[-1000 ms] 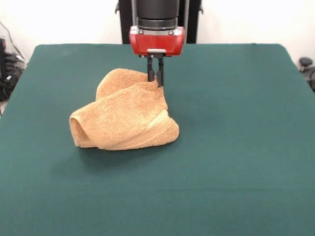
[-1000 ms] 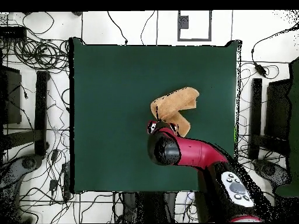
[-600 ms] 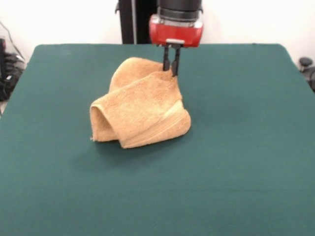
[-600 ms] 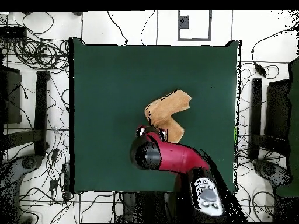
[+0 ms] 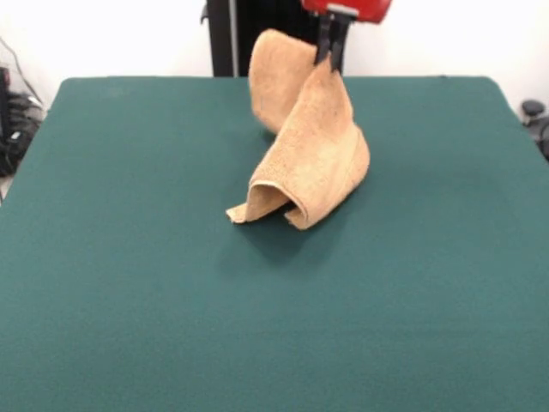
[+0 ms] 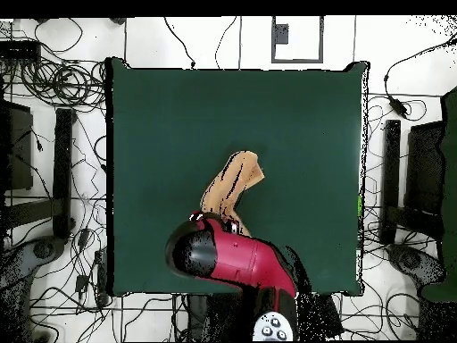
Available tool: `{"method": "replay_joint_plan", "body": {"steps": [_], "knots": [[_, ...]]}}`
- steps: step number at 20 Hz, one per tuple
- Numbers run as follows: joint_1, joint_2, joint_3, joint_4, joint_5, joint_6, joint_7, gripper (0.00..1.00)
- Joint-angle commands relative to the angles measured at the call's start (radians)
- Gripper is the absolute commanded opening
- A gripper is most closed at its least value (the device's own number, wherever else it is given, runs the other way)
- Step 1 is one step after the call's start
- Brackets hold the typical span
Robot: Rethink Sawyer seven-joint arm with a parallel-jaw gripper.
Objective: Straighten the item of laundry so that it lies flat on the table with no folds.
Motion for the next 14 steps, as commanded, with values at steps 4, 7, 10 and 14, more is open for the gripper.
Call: {"method": "replay_joint_plan", "body": {"steps": [4, 7, 10, 14], "knots": [[-0.03, -0.059, -0.02, 0.031, 0.035, 0.226, 0.179, 0.0], [-0.064, -0.059, 0.003, 0.012, 0.027, 0.245, 0.149, 0.0], [-0.077, -0.065, 0.01, -0.01, 0.013, 0.277, 0.135, 0.0], [-0.096, -0.069, 0.027, -0.035, 0.004, 0.307, 0.118, 0.0]]}}
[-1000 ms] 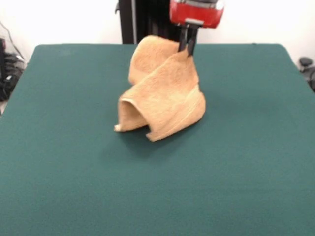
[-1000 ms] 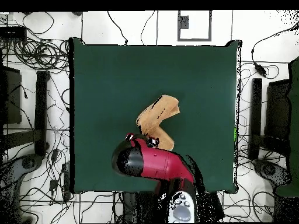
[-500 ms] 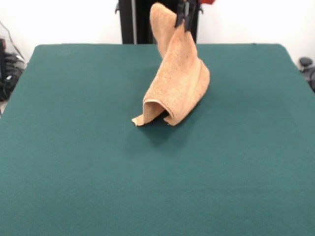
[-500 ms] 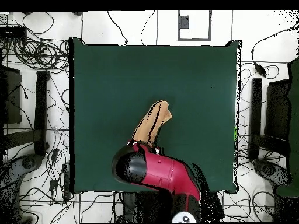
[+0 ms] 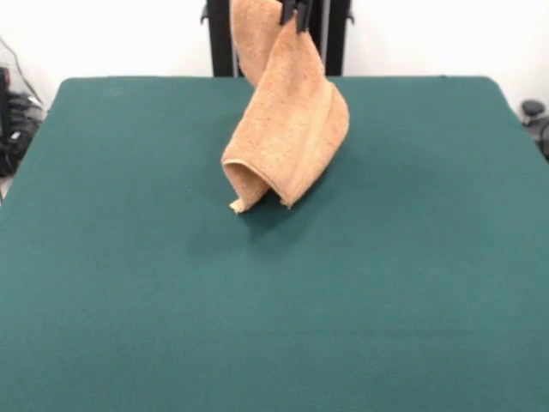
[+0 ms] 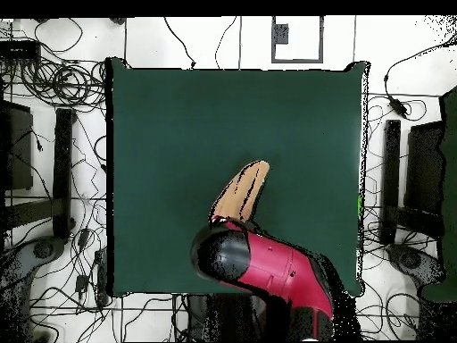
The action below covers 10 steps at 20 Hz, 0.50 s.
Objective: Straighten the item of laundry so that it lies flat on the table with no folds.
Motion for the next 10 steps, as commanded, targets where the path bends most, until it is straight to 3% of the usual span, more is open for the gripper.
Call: {"method": "replay_joint_plan", "body": {"steps": [1, 10], "knots": [[-0.012, 0.011, 0.042, -0.034, 0.002, 0.146, 0.117, 0.0], [0.003, 0.011, 0.027, -0.131, -0.034, 0.275, 0.116, 0.0]]}}
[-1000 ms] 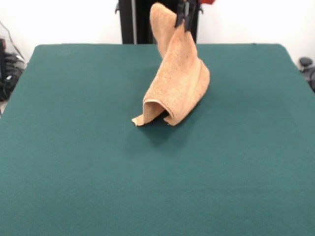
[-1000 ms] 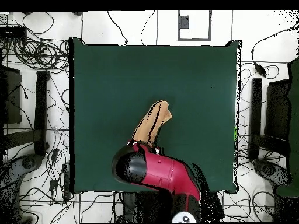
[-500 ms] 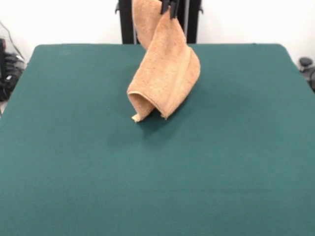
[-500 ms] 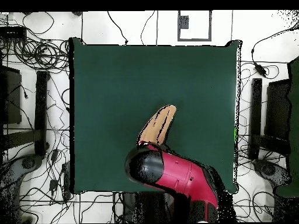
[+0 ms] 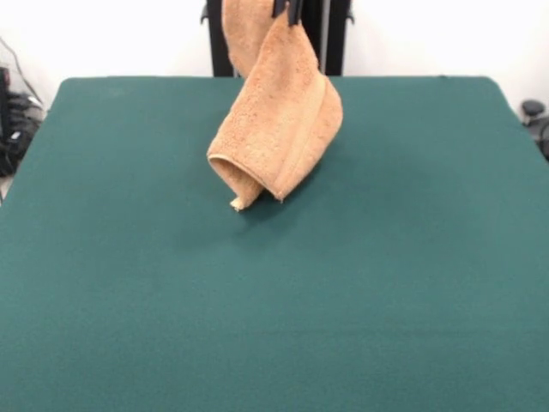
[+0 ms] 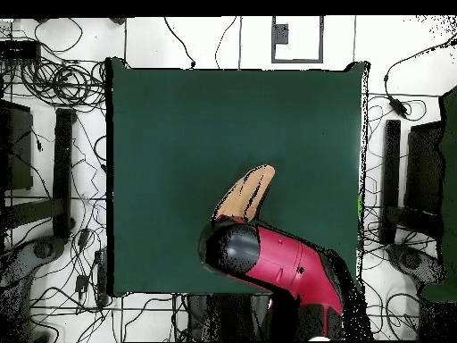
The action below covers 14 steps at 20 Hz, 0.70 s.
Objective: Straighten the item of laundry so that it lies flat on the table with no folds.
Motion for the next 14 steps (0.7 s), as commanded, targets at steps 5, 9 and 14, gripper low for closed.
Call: {"method": "replay_joint_plan", "body": {"steps": [5, 9, 14], "knots": [[0.018, 0.012, 0.031, -0.135, -0.042, 0.232, 0.107, 0.0], [0.016, 0.014, 0.032, -0.179, -0.056, 0.282, 0.096, 0.0], [-0.002, 0.012, 0.052, -0.238, -0.063, 0.353, 0.07, 0.0]]}}
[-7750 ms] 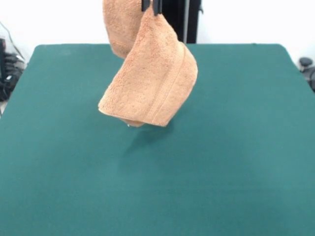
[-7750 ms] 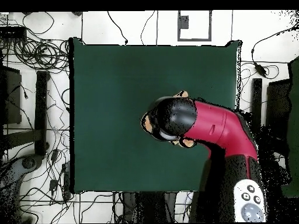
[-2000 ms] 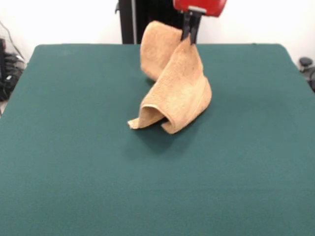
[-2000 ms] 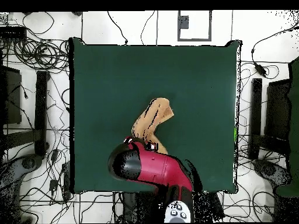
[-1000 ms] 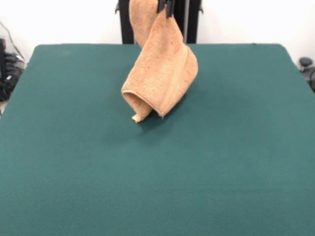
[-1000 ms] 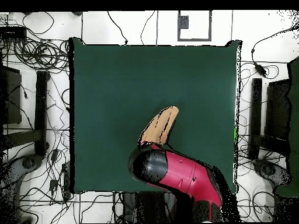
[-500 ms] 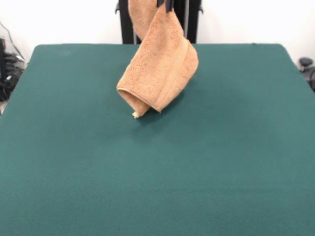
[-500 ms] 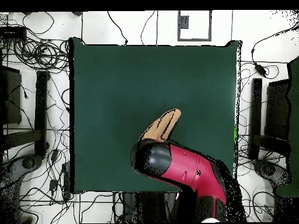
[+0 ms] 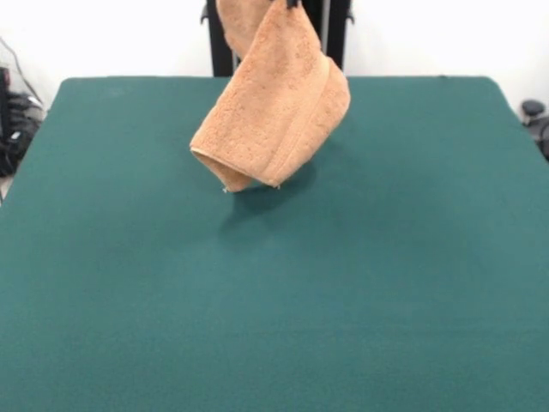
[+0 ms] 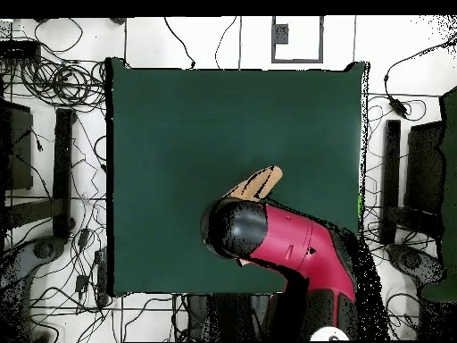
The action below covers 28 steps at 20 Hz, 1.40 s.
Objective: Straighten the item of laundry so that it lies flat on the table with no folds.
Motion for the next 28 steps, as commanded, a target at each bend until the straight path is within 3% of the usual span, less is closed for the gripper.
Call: {"method": "replay_joint_plan", "body": {"steps": [1, 11, 19, 28], "knots": [[-0.005, 0.012, 0.055, -0.114, -0.044, 0.186, 0.065, 0.0], [-0.043, 0.031, 0.104, -0.264, -0.055, 0.272, -0.023, 0.0], [-0.082, 0.118, 0.166, -0.439, -0.087, 0.239, -0.067, 0.0], [-0.129, 0.181, 0.235, -0.531, -0.124, 0.105, -0.12, 0.0]]}}
